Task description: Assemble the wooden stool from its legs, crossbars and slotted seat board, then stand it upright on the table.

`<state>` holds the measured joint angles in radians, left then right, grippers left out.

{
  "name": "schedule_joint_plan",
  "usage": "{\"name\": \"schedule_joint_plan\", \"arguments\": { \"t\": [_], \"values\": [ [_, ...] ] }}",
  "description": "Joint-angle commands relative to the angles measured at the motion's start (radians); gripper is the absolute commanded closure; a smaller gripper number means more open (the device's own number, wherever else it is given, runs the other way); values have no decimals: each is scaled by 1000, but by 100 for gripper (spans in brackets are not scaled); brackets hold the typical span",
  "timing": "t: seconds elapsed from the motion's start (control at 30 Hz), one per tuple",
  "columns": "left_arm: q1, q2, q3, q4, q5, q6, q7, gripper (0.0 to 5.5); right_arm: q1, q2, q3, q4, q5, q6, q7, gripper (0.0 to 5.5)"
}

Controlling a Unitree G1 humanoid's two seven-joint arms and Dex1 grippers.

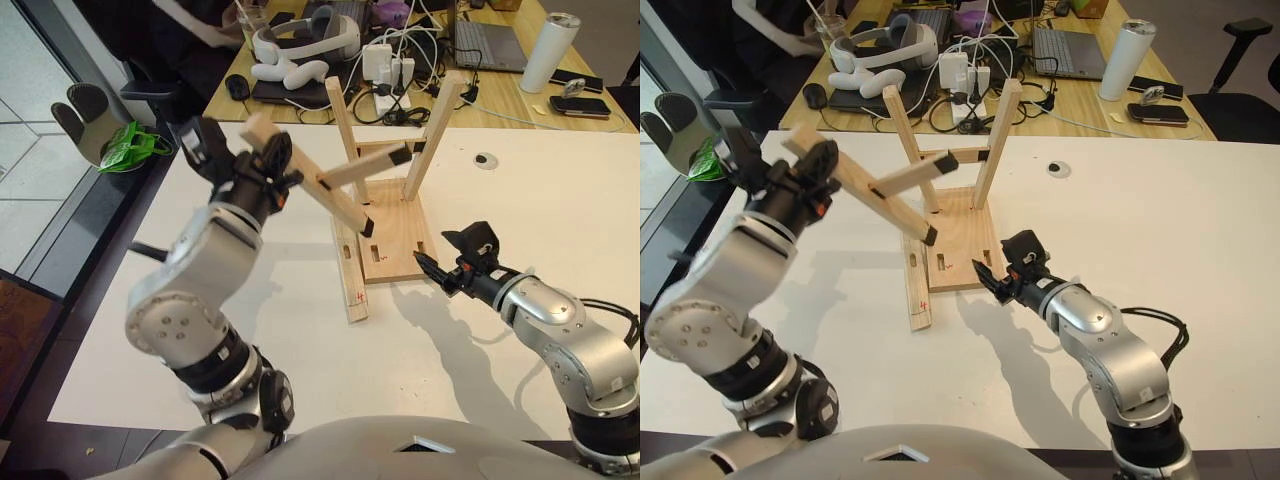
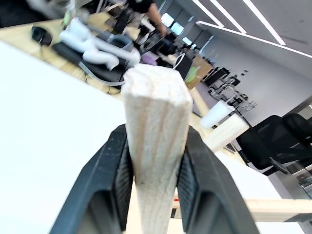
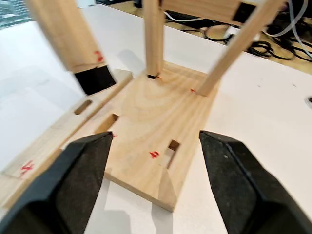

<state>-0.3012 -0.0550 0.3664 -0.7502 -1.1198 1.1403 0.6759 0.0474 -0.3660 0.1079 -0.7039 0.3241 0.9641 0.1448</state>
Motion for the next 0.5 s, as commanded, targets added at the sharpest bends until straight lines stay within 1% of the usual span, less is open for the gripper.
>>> {"name": "schedule_joint_plan", "arguments": {
  "t": [0.03,0.1,0.17,0.33,0.5],
  "values": [
    [55,-26,-62,-23,51,-44,52,448,6,242,-131,24,-25,68,-212,222],
    [54,-24,-74,-4,81,-74,53,448,5,338,-188,41,-20,83,-275,222],
    [51,-17,-88,13,114,-103,42,448,2,407,-229,60,-5,88,-305,222],
    [66,-36,-127,29,168,-154,32,448,-19,481,-271,93,6,104,-329,222],
    [79,-47,-164,18,154,-147,41,448,-59,557,-323,167,57,117,-355,222]
  ]
}}
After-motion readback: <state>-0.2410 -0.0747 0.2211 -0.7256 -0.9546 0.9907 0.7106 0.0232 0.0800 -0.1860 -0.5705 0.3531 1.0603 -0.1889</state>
